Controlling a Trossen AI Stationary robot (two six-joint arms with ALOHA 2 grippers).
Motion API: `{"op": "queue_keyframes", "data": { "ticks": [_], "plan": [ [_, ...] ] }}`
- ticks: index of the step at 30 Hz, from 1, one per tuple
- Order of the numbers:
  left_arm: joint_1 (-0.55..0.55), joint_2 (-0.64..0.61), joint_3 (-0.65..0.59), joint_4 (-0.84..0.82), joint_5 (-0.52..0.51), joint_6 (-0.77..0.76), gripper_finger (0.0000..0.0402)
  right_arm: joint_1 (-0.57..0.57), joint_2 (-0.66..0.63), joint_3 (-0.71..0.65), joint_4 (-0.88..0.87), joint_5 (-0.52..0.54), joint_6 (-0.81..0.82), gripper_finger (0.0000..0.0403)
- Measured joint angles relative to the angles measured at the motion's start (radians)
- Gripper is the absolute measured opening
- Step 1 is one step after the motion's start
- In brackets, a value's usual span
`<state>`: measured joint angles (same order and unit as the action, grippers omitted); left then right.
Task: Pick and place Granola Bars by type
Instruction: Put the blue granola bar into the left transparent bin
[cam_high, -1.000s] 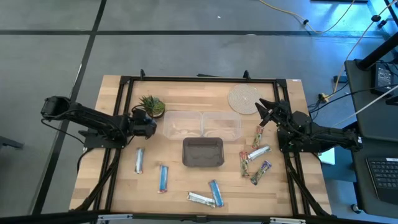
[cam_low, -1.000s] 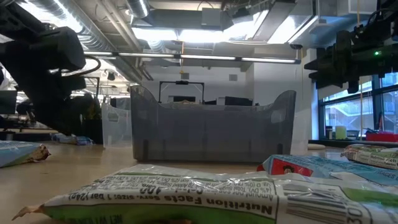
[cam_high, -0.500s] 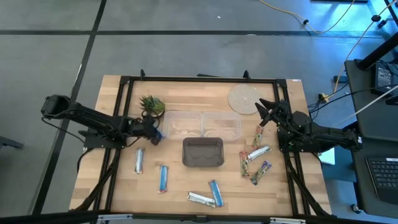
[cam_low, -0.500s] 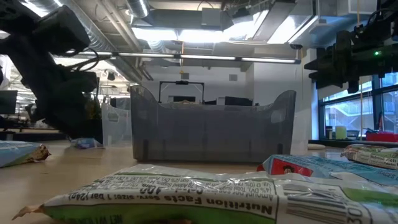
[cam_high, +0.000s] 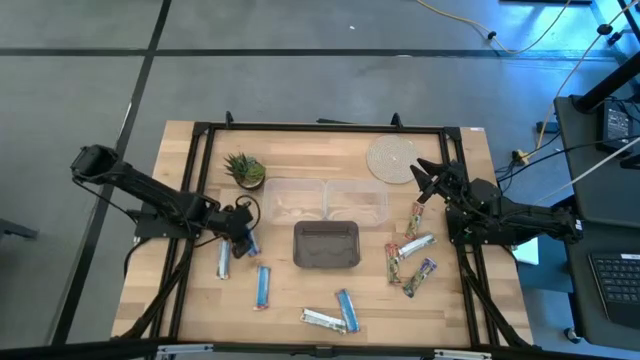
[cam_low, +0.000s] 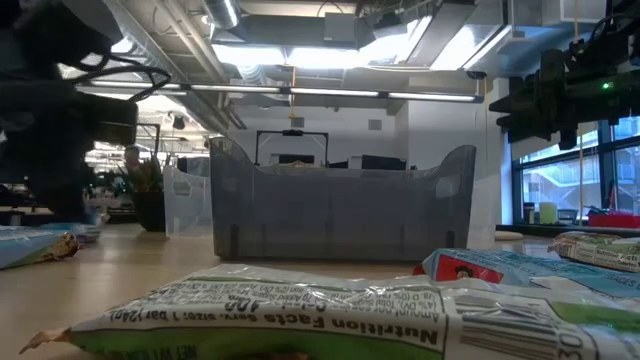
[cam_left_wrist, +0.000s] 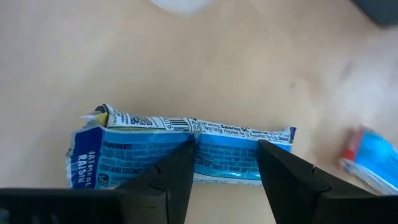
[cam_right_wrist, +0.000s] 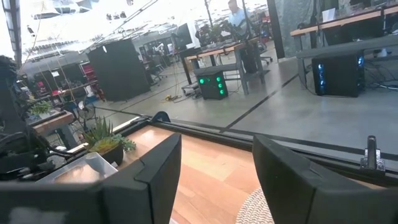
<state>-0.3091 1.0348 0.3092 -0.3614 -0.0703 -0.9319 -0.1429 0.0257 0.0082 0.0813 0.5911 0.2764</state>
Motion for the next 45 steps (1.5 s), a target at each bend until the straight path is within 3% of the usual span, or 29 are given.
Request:
{"op": "queue_keyframes", "data": {
  "ticks": [7,15,20,29,34,37,45],
  "plan": [
    [-0.108,0.03,0.03,-0.006,0.002,-0.024,0.0168,0.0,0.0,0.0,0.0,0.0,-0.05,0.02],
    [-0.16,0.232,0.141,0.004,-0.003,0.108,0.0168,0.0,0.0,0.0,0.0,0.0,-0.05,0.02],
    [-0.162,0.309,0.205,-0.007,-0.009,0.107,0.0168,0.0,0.0,0.0,0.0,0.0,-0.047,0.02],
    [-0.162,0.321,0.336,-0.253,-0.017,0.219,0.0168,0.0,0.0,0.0,0.0,0.0,-0.049,0.02],
    [-0.162,0.32,0.372,-0.31,-0.018,0.248,0.0168,0.0,0.0,0.0,0.0,0.0,-0.049,0.02],
    [-0.154,0.319,0.374,-0.312,-0.018,0.141,0.0168,0.0,0.0,0.0,0.0,0.0,-0.045,0.02],
    [-0.128,0.318,0.375,-0.31,0.01,-0.388,0.0168,0.0,0.0,0.0,0.0,0.0,-0.048,0.02]
  ]
}}
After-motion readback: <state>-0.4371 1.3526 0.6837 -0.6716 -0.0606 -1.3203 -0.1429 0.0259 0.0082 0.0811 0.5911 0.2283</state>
